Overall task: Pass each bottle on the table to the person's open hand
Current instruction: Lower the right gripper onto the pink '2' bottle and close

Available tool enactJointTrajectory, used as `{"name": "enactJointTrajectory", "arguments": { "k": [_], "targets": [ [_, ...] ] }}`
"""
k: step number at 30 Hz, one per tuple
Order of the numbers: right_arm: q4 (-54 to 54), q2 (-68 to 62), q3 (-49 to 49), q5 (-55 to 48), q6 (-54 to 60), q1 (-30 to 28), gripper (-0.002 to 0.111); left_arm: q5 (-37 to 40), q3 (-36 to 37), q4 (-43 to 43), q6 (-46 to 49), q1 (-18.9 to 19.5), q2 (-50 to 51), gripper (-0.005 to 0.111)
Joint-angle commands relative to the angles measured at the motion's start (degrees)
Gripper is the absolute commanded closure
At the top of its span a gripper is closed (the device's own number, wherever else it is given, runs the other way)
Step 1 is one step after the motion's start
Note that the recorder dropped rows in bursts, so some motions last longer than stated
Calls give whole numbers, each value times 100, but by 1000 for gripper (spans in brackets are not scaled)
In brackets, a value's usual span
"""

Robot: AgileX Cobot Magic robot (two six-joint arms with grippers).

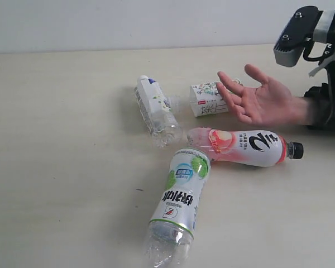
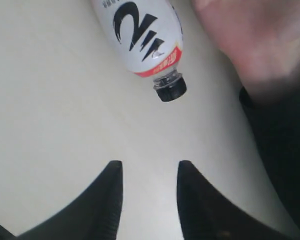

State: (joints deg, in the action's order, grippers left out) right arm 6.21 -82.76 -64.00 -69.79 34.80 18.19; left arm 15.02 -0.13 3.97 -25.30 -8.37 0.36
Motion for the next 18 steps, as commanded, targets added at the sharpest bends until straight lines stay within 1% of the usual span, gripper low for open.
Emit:
{"name": "enactJointTrajectory", "arguments": {
  "k": [1,3,5,10,13,18],
  "targets": [
    [123,-104,-38,164,287,13,64,-34,13,14,18,-20,-36,107],
    [122,-259,-38,675,428,13,53,-34,13,14,18,-20,-36,107],
    [-4,-491,-38,1061,1067,13,47,-34,13,14,18,-20,-36,107],
    [-257,-1017,-38,1647,1500,46,45,-34,13,14,18,-20,-36,107],
    [-273,-1274,-38,1643,1498,46,45,-34,13,14,18,-20,-36,107],
    [-264,-1349,-38,1542,1296,46,45,-34,13,14,18,-20,-36,107]
  ]
}}
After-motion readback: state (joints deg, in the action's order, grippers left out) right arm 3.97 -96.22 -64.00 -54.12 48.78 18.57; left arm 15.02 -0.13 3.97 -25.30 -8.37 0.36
